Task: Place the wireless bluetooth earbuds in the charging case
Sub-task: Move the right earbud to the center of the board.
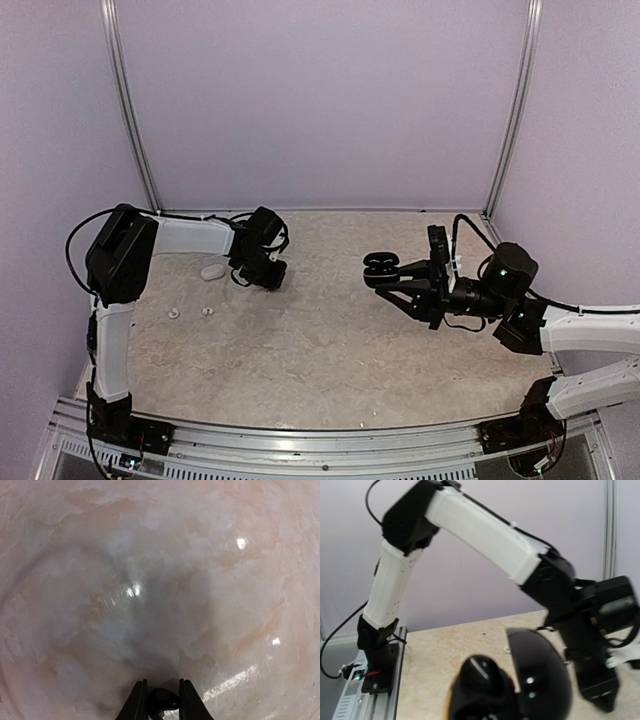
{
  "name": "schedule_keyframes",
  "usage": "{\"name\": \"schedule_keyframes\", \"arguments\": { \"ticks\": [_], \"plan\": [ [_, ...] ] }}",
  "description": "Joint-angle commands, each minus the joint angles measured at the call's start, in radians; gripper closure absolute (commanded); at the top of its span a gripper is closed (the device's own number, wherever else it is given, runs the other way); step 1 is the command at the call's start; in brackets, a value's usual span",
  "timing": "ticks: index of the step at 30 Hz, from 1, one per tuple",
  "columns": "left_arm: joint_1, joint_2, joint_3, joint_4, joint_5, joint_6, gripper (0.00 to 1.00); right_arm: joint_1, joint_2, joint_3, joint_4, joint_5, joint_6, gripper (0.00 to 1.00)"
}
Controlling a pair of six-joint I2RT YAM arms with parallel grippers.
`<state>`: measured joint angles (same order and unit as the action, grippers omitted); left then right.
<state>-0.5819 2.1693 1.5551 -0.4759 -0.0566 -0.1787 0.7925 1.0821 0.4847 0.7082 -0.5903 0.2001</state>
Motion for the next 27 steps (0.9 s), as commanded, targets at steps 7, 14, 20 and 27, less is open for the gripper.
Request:
{"name": "schedule_keyframes", "arguments": {
  "ticks": [7,14,20,27],
  "plan": [
    [-0.167,-0.306,-0.334,-0.097,0.085,-0.061,0.82,-0.009,-0.053,-0.029,0.023,-0.007,-0.002,1.0],
    [-0.321,-0.415,-0.477,-0.221,0.083,-0.143,0.82,-0.009,-0.047,-0.026,0.012,-0.02,-0.01,1.0],
    [-0.417,-0.466,-0.551,-0.23,0.062,-0.22,0.81,-0.009,-0.034,-0.021,0.012,-0.027,-0.011,1.0],
    [-0.458,-0.448,-0.582,-0.236,0.047,-0.243,0.7,-0.01,-0.018,-0.003,0.002,-0.039,-0.019,1.0]
  ]
}}
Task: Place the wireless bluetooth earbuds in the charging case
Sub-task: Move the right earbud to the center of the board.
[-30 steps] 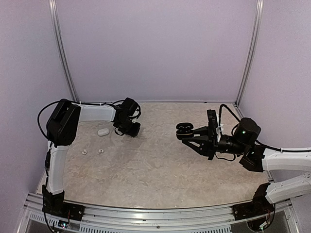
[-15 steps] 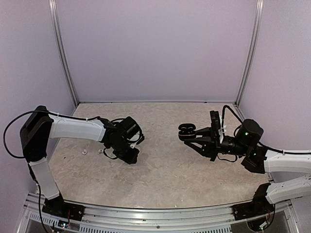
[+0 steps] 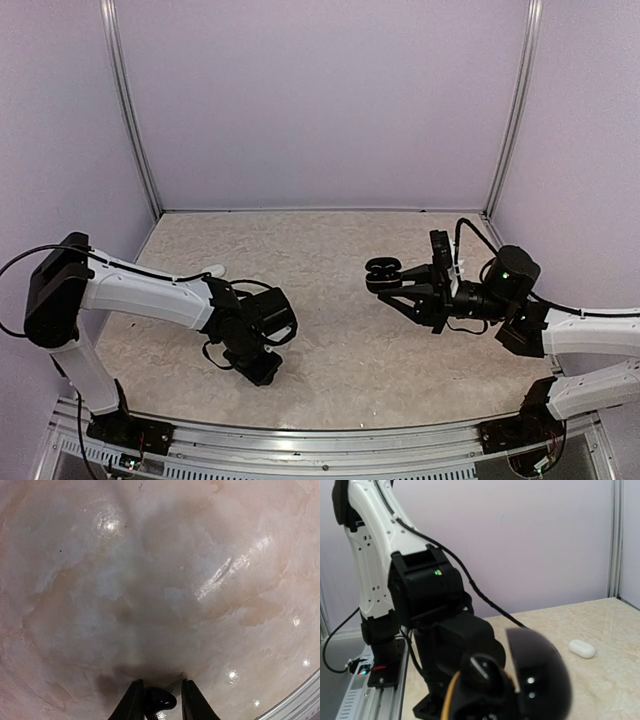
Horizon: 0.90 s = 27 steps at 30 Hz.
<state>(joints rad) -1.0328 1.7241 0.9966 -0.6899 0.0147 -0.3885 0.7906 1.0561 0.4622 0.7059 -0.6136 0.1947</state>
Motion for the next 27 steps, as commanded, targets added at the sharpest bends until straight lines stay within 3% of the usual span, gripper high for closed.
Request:
{"name": "schedule_keyframes", "arguments": {
  "ticks": [1,21,27],
  "plan": [
    [-0.007,-0.003,-0.023,-0.027,-0.041,-0.032,0.68,-0.007,0.01,0.019,0.004,-0.014,-0.015,1.0],
    [-0.032,0.066,0.121,-0.191,-0.098,0.059,0.66,-0.008,0.009,0.022,-0.012,-0.012,-0.022,1.0],
    [-0.054,0.103,0.147,-0.21,-0.114,0.091,0.59,-0.007,0.008,0.021,-0.014,-0.011,-0.02,1.0]
  ]
}}
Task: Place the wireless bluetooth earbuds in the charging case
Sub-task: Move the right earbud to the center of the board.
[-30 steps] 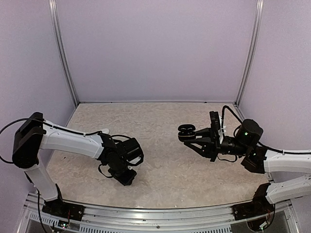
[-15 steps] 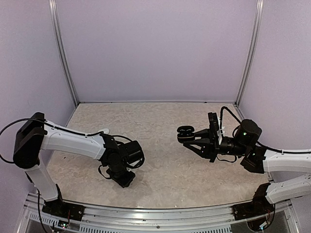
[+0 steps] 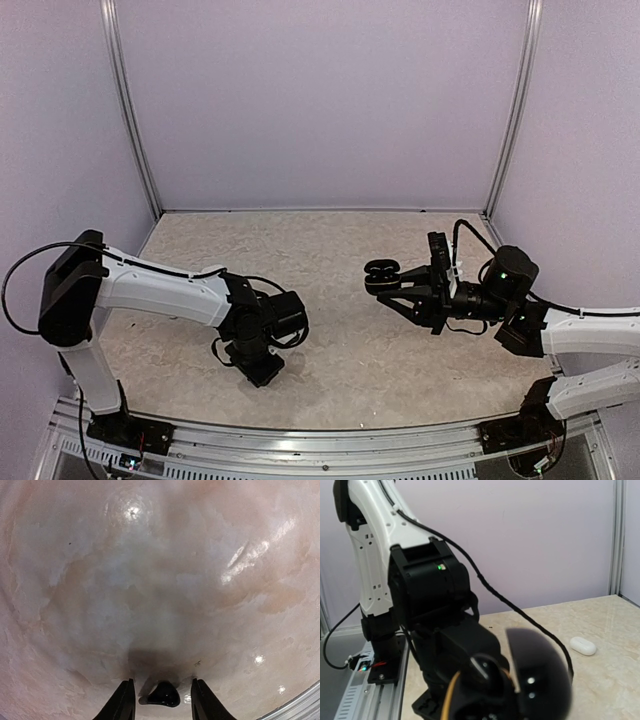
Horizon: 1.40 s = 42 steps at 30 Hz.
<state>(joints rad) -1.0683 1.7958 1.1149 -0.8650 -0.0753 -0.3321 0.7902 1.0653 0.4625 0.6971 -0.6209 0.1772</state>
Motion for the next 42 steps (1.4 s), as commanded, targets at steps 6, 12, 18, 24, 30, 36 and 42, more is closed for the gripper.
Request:
{"name": "schedule_keyframes", "arguments": {
  "ticks": [6,12,18,24,30,36,42],
  "plan": [
    [-0.029,0.047,0.039,-0.053,-0.019,0.068,0.6,-0.008,-0.003,0.02,-0.007,-0.002,-0.001,1.0],
    [-0.032,0.048,0.035,-0.059,-0.025,0.091,0.6,-0.007,-0.001,0.021,-0.004,-0.003,0.004,1.0],
    [-0.008,0.05,0.039,-0.061,-0.065,0.084,0.59,-0.007,0.001,0.025,-0.007,-0.003,0.004,1.0],
    [0.033,0.03,0.033,-0.055,-0.083,0.071,0.6,-0.007,0.005,0.029,-0.004,-0.004,0.007,1.0],
    [0.066,0.015,0.023,-0.022,-0.043,0.07,0.62,-0.008,0.014,0.033,-0.001,-0.008,0.007,1.0],
    [0.109,-0.006,0.003,0.018,-0.014,0.069,0.63,-0.007,0.02,0.036,-0.001,-0.011,0.005,1.0],
    [0.126,-0.028,-0.026,0.035,0.083,0.061,0.57,-0.008,0.015,0.036,-0.009,-0.011,0.0,1.0]
  ]
}}
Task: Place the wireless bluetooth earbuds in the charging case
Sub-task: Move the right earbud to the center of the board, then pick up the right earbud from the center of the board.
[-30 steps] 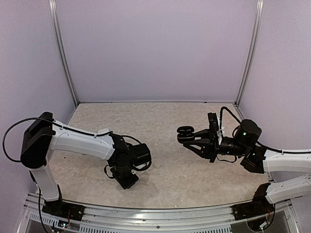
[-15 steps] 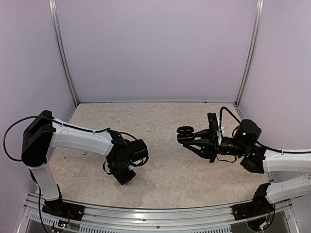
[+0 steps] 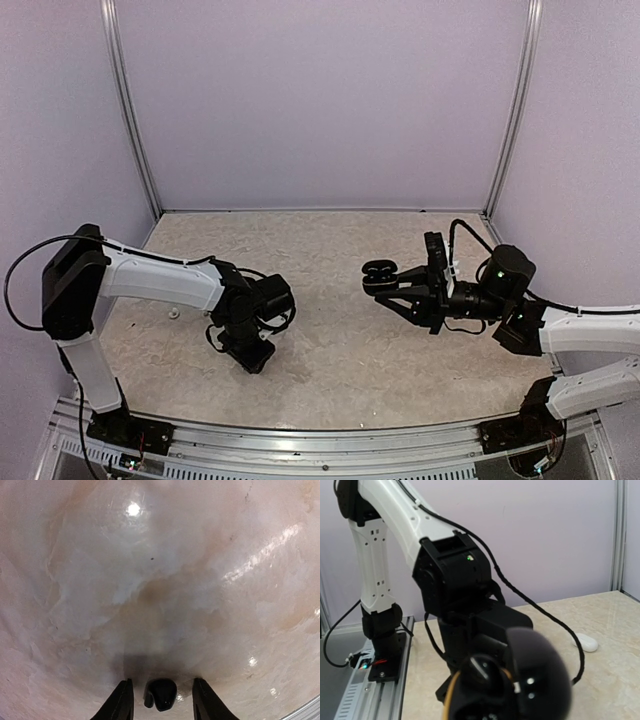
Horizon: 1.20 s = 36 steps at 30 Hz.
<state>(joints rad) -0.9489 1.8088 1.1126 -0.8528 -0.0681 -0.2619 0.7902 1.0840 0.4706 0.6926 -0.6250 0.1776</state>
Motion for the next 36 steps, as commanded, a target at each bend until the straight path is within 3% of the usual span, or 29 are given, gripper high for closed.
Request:
{"name": "schedule_keyframes", "arguments": {
  "ticks": [1,12,20,36],
  "plan": [
    [0.008,-0.05,-0.029,0.024,0.101,-0.013,0.55,-0.007,-0.005,0.028,-0.005,-0.007,-0.002,1.0],
    [-0.004,-0.1,-0.064,0.035,0.188,-0.054,0.54,-0.006,-0.002,0.028,0.001,-0.012,-0.001,1.0],
    [0.035,-0.128,-0.022,0.034,0.075,-0.075,0.6,-0.008,-0.015,0.026,-0.01,-0.008,-0.004,1.0],
    [0.057,-0.076,-0.014,0.063,0.061,-0.057,0.71,-0.007,-0.016,0.026,-0.024,-0.001,-0.015,1.0]
  ]
}}
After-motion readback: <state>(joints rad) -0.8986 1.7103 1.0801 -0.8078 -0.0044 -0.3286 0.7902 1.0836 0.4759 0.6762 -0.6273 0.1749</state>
